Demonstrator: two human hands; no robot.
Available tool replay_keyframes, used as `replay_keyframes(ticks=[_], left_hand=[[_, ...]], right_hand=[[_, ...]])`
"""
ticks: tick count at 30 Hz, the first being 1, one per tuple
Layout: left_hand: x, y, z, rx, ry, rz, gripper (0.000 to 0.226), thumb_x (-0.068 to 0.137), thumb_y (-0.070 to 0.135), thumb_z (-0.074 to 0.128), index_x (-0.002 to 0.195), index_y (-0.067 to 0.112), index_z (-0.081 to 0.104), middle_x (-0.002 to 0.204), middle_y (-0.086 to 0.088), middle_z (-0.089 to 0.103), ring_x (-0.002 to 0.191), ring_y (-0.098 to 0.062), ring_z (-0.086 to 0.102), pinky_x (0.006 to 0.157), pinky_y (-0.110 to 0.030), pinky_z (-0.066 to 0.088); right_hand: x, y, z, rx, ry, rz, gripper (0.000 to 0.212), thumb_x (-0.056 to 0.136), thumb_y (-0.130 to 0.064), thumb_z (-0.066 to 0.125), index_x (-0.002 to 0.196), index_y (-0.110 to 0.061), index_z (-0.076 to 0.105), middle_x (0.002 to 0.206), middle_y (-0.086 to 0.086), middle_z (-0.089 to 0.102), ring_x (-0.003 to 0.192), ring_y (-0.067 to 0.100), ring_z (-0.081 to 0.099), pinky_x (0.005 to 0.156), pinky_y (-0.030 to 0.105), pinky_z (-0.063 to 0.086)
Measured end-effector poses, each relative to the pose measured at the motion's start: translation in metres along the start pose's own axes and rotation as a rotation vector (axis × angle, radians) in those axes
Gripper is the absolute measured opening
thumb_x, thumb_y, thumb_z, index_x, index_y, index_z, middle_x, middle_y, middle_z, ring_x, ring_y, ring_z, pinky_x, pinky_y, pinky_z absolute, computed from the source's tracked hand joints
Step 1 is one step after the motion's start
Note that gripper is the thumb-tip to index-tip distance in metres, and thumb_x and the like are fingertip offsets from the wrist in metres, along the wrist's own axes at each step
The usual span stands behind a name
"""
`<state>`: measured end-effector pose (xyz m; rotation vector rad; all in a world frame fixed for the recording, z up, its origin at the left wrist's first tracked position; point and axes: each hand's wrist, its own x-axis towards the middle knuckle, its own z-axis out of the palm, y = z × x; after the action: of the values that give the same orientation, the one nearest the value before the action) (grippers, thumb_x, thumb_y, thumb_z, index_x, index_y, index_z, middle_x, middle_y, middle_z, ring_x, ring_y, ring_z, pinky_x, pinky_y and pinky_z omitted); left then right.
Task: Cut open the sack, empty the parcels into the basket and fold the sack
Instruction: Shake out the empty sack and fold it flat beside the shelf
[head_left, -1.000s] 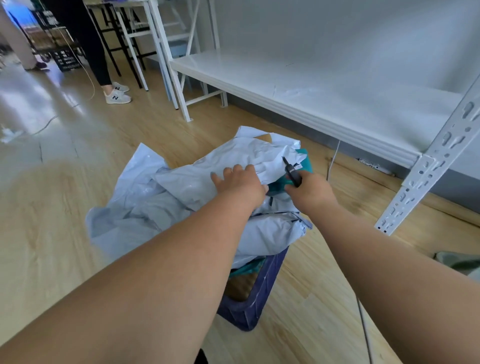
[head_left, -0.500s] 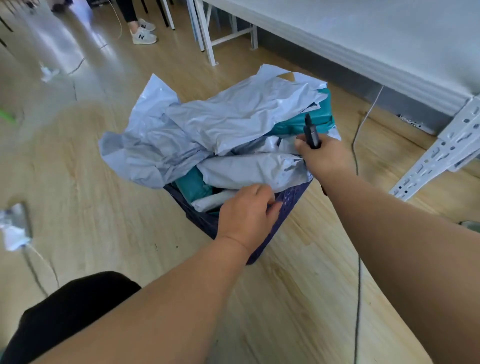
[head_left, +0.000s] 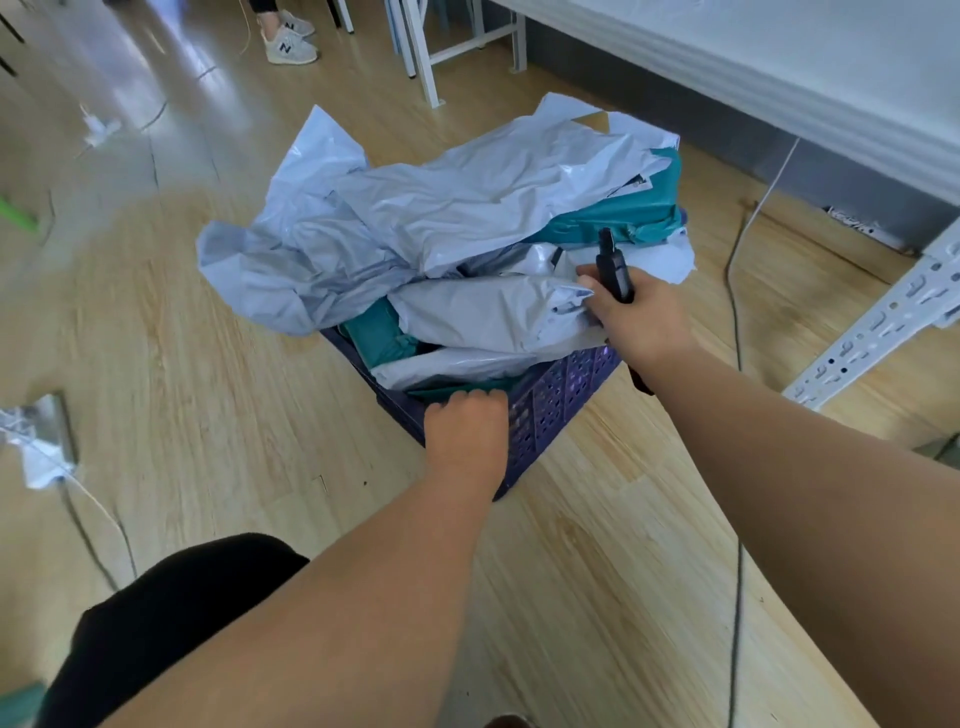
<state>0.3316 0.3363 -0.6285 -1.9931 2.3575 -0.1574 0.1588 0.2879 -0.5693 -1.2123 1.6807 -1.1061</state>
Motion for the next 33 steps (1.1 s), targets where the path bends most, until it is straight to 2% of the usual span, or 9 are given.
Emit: replay_keyframes(ticks=[3,5,14,19,21,23,26,30,33], left_hand=[[0.027,-0.032,0.007,-0.005,-0.07,-0.127,0.019,0.081,0.003,0.065,0.1,0.008,0.065,0.095,-0.008,0.066,0.094,-0.025,0.061,0.062,-0.032,0.044],[0.049,-0.058,0.011,0.035,-0.111,-0.17,0.027,0.09,0.003,0.055,0.116,0.008,0.057,0.113,-0.009,0.061,0.111,-0.025,0.054,0.074,-0.036,0.049],[0.149,-0.16,0.035,-0.068,-0.019,-0.263,0.024,0.093,0.003,0.049,0.116,0.005,0.055,0.116,-0.014,0.061,0.107,-0.028,0.06,0.079,-0.036,0.05],[0.169,-0.178,0.06,-0.405,0.209,-0.386,0.038,0.086,-0.003,0.054,0.122,0.006,0.053,0.122,-0.016,0.054,0.108,-0.033,0.054,0.08,-0.043,0.048],[0.159,-0.166,0.074,-0.459,0.357,-0.22,0.045,0.075,-0.005,0.063,0.118,0.008,0.058,0.115,-0.013,0.059,0.103,-0.033,0.057,0.077,-0.043,0.049],[0.151,-0.148,0.089,-0.361,0.416,0.125,0.05,0.068,-0.002,0.071,0.114,0.014,0.062,0.113,-0.006,0.061,0.104,-0.029,0.058,0.081,-0.039,0.05],[0.159,-0.122,0.094,-0.23,0.285,0.461,0.062,0.074,0.004,0.067,0.133,0.017,0.052,0.138,-0.006,0.051,0.13,-0.028,0.045,0.106,-0.043,0.04],[0.178,-0.093,0.086,0.03,0.162,0.571,0.074,0.094,0.011,0.047,0.154,0.022,0.005,0.162,-0.006,-0.004,0.149,-0.029,-0.003,0.119,-0.044,-0.001],[0.183,-0.078,0.075,0.062,0.17,0.508,0.075,0.092,0.011,0.05,0.154,0.02,0.008,0.162,-0.011,0.0,0.148,-0.032,0.0,0.118,-0.046,0.003]], right_hand=[[0.004,-0.005,0.014,-0.002,-0.025,-0.021,0.021,0.091,-0.04,0.06,0.111,-0.034,0.067,0.097,-0.007,0.07,0.095,0.017,0.065,0.092,0.046,0.053],[0.008,-0.006,0.023,-0.001,-0.004,-0.027,0.021,0.092,-0.038,0.06,0.111,-0.032,0.067,0.089,-0.009,0.069,0.088,0.016,0.066,0.089,0.046,0.054],[0.047,-0.007,0.077,-0.101,0.015,-0.01,0.023,0.09,-0.04,0.061,0.113,-0.037,0.067,0.095,-0.015,0.066,0.097,0.017,0.064,0.09,0.047,0.054],[0.067,-0.009,0.097,-0.113,0.048,0.041,0.025,0.091,-0.042,0.059,0.116,-0.039,0.064,0.1,-0.009,0.067,0.099,0.02,0.064,0.091,0.047,0.053],[0.069,-0.008,0.103,-0.112,0.082,0.062,0.022,0.092,-0.04,0.059,0.113,-0.039,0.063,0.102,0.001,0.069,0.098,0.027,0.064,0.088,0.051,0.054],[0.07,-0.004,0.107,-0.111,0.135,0.083,0.016,0.092,-0.038,0.059,0.107,-0.038,0.063,0.103,0.011,0.069,0.097,0.032,0.065,0.084,0.055,0.054],[0.075,0.005,0.111,-0.103,0.204,0.127,0.007,0.092,-0.039,0.058,0.098,-0.038,0.06,0.098,0.011,0.069,0.093,0.031,0.065,0.083,0.055,0.055],[0.078,0.02,0.111,-0.095,0.287,0.179,0.008,0.09,-0.04,0.058,0.09,-0.032,0.06,0.09,0.006,0.069,0.089,0.03,0.065,0.081,0.053,0.055],[0.079,0.027,0.107,-0.095,0.322,0.206,0.006,0.091,-0.039,0.058,0.088,-0.033,0.059,0.088,0.005,0.069,0.089,0.029,0.065,0.081,0.053,0.055]])
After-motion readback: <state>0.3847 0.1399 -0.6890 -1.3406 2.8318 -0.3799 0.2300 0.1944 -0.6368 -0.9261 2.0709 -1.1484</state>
